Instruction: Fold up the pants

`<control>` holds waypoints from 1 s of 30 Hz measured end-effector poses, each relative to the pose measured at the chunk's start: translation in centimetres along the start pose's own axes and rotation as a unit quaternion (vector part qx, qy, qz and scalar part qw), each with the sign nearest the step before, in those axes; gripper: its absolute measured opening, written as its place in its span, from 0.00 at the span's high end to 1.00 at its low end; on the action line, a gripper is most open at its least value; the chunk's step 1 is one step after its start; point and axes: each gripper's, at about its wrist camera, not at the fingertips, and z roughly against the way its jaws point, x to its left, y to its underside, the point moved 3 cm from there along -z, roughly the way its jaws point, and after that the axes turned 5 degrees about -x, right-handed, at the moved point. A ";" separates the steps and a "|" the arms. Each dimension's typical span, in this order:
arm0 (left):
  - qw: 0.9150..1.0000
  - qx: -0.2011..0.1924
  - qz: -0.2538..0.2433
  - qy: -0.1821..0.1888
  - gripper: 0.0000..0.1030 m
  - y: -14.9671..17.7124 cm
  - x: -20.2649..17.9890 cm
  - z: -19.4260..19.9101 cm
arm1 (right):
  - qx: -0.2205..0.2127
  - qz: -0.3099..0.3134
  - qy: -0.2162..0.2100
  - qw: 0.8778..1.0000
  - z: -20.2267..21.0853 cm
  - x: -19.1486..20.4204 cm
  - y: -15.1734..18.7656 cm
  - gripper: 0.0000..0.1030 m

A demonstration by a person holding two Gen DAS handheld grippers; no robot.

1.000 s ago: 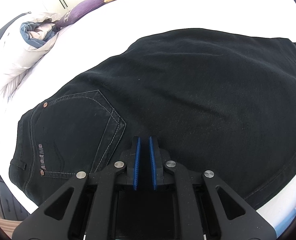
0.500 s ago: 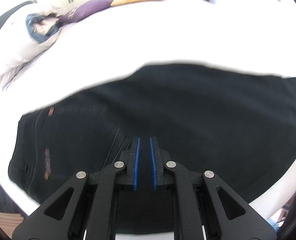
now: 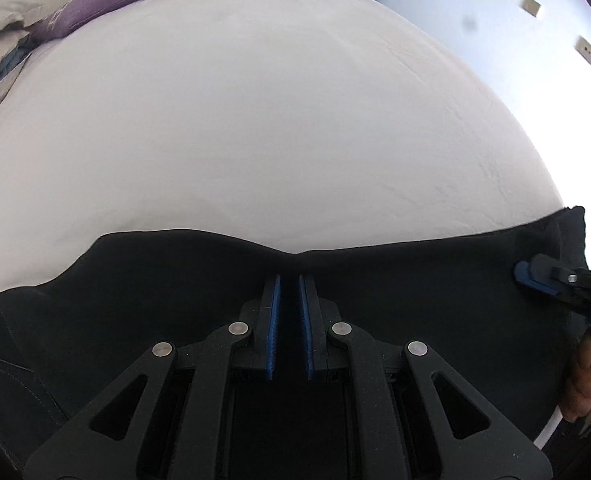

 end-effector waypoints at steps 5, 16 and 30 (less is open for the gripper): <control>0.998 -0.014 0.042 -0.051 0.91 1.5 6.4 1.3 | -0.090 -0.036 0.054 0.994 4.8 -4.1 -2.9 1.00; 0.998 -0.046 -0.036 -0.039 0.91 5.6 -0.2 7.2 | -0.074 0.026 -0.023 0.997 11.3 3.6 2.8 0.59; 0.999 -0.028 -0.019 -0.036 0.91 14.5 -0.8 8.4 | -0.132 -0.093 0.054 0.985 15.3 -6.1 6.8 1.00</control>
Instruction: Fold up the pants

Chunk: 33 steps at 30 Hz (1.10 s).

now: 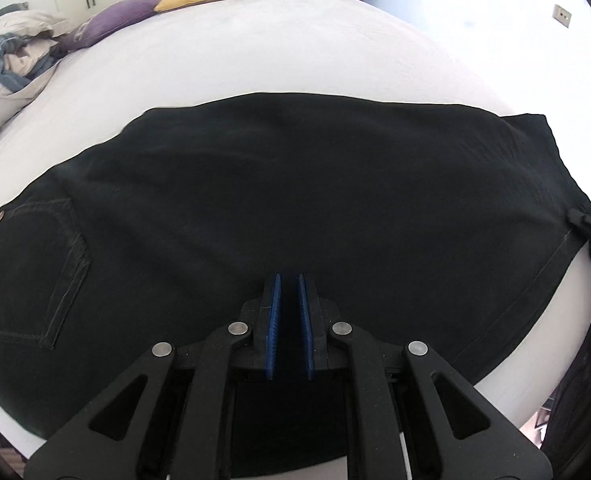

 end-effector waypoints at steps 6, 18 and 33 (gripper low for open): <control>0.999 -0.026 0.034 -0.028 0.91 0.2 3.3 3.8 | -0.050 0.027 -0.006 0.998 4.6 2.6 -1.0 0.77; 0.995 0.008 0.090 -0.029 0.91 -6.2 9.0 -1.6 | 0.126 0.082 -0.060 0.987 -10.9 11.2 5.8 0.75; 0.989 -0.091 0.121 0.009 0.91 -5.6 15.3 5.0 | 0.055 0.075 -0.027 0.995 -3.4 8.5 0.6 0.65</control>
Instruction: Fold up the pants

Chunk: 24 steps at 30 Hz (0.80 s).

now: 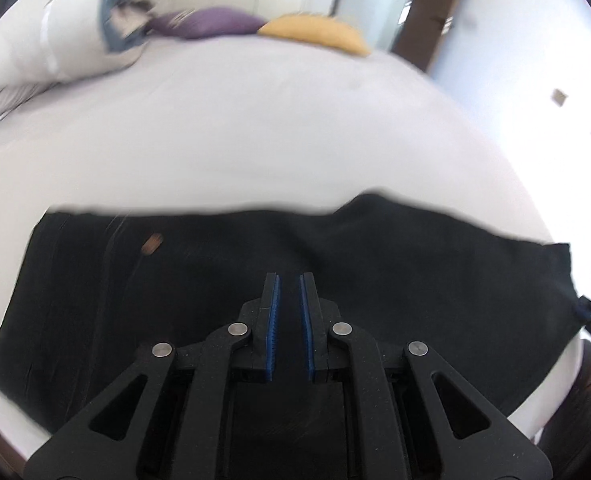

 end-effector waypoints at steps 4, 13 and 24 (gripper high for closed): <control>0.997 0.069 -0.024 -0.034 0.91 -0.7 -2.0 -7.1 | 0.021 -0.003 -0.001 1.000 -0.8 -0.2 1.3 0.55; 0.993 0.072 0.033 -0.084 0.91 -0.9 -1.1 -7.9 | -0.068 -0.126 -0.001 0.990 7.0 -4.1 1.0 0.53; 0.994 0.106 0.005 0.022 0.91 2.0 -15.1 -7.8 | -0.105 -0.223 -0.030 0.969 7.3 -8.7 2.2 0.54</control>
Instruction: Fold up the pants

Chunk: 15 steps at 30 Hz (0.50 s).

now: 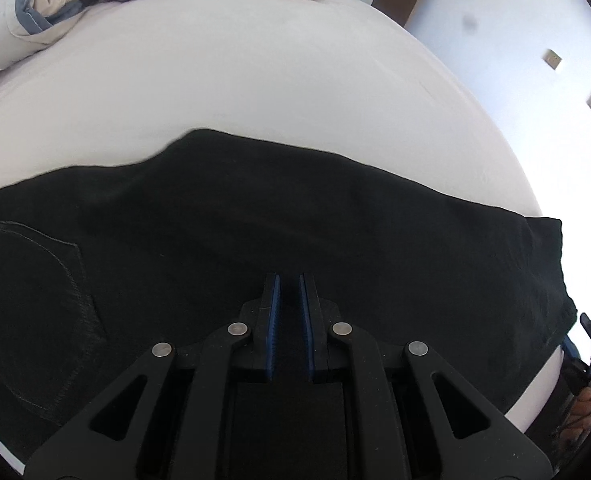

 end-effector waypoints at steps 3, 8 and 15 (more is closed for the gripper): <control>1.000 -0.007 0.024 0.005 0.91 0.4 -1.2 -0.7 | -0.007 -0.012 -0.012 1.000 -0.9 0.3 -0.4 0.54; 0.997 -0.009 0.076 0.027 0.91 0.6 -1.9 -1.4 | -0.027 -0.031 -0.017 0.999 -2.1 0.9 -0.3 0.54; 0.997 -0.019 0.073 0.026 0.91 4.0 -0.4 0.0 | -0.025 -0.023 -0.014 0.999 -4.8 1.8 -0.7 0.76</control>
